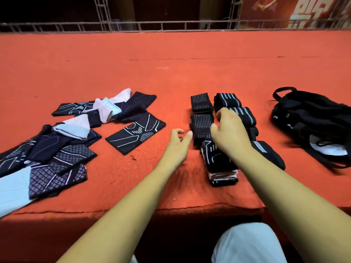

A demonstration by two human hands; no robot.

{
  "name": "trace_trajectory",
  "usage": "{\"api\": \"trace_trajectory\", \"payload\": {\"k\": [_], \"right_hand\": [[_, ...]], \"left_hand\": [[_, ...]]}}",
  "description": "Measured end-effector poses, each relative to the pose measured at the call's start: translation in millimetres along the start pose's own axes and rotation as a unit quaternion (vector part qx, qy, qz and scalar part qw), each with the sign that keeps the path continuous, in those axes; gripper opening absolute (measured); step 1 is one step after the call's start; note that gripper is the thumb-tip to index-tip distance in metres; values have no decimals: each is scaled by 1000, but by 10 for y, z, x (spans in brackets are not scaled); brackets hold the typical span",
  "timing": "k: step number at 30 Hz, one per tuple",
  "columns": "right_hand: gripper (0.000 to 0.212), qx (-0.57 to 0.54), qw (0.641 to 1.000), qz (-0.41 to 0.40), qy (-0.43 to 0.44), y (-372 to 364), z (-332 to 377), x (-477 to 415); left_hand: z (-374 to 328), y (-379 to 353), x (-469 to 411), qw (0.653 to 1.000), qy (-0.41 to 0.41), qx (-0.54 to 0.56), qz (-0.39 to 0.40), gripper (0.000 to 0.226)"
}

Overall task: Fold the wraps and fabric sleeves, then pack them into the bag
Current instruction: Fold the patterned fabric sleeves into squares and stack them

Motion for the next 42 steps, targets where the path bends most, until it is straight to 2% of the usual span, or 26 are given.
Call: {"api": "trace_trajectory", "payload": {"k": [3,7,10,12,14,17,22,24,26,29,32,36,40,42], "right_hand": [[24,-36,998,9,40,-69,433,-58],[24,-84,991,81,68,-482,952,10],[25,-95,982,143,82,-919,1210,125],[26,-96,974,180,98,-1210,1347,201],[27,-98,967,203,118,-1464,1464,261],[30,-101,961,206,158,-1788,1599,282],[35,-36,957,188,217,-2196,1700,149],[29,-36,959,167,227,-2280,1695,95],[21,-50,962,136,233,-2320,1675,56],[22,-86,957,123,248,-2299,1621,27],[22,-196,948,142,208,-2160,1481,63],[16,-319,918,187,141,-1905,1210,207],[17,-337,912,190,136,-1807,966,352],[23,-323,915,195,146,-1809,922,426]], "left_hand": [[-18,531,-32,998,-13,-38,-48,23],[107,1413,57,980,-26,-137,-142,2],[355,2012,115,950,-27,-256,-176,12],[564,2287,78,928,-26,-332,-165,21],[738,2446,-4,907,-29,-396,-142,33],[845,2496,-126,894,-31,-430,-118,43],[985,2431,-213,849,-75,-498,-161,37],[1023,2433,-232,837,-80,-513,-170,41],[1030,2452,-250,840,-78,-507,-175,50],[1022,2459,-236,856,-86,-479,-176,64],[999,2477,-206,873,-110,-442,-177,68],[969,2498,-172,903,-172,-363,-149,53],[918,2505,-140,931,-219,-284,-61,22],[890,2476,-129,940,-225,-256,-17,19]]}}
Point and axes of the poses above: each hand's wrist, its own x-axis away from the middle knuckle, its own y-axis out of the back of the hand, z = x × y, the point moved 2 cm from there along -x, towards the middle knuckle, and after that the axes turned 9 degrees about x, right-handed, at the moved point
